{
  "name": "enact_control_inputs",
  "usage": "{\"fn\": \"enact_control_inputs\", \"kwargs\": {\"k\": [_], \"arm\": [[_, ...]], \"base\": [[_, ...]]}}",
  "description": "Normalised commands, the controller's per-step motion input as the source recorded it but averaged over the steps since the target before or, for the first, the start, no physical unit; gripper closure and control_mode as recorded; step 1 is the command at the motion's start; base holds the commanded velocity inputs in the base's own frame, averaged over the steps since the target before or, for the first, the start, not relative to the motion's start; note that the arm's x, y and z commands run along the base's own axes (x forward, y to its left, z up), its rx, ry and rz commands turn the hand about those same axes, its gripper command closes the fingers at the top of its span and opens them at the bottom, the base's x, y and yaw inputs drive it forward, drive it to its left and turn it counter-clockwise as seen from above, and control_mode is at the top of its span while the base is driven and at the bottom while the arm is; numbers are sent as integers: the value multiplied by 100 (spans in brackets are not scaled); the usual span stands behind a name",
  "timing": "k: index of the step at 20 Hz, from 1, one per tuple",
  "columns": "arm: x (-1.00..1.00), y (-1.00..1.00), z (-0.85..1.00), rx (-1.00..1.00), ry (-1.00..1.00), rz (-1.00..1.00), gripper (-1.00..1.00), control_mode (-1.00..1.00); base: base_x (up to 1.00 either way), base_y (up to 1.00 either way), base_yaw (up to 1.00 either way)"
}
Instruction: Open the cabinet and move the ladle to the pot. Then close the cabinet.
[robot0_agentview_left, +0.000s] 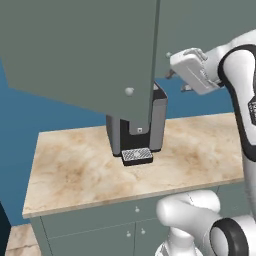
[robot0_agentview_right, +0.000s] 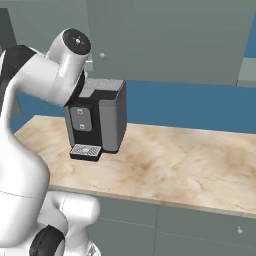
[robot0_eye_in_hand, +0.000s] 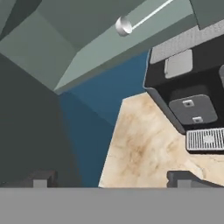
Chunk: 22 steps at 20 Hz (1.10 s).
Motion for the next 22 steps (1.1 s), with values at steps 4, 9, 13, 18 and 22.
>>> {"fn": "enact_control_inputs", "kwargs": {"k": [4,9,13,18,22], "arm": [[74,83,-7,14,8,25,-100,-100],[31,61,0,9,3,23,-100,-100],[-25,46,0,1,0,20,-100,-100],[-64,39,0,1,-4,19,-100,-100],[-84,37,0,1,-11,18,-100,-100]], "base": [[0,0,0],[0,0,0],[0,0,0],[0,0,0],[0,0,0]]}}
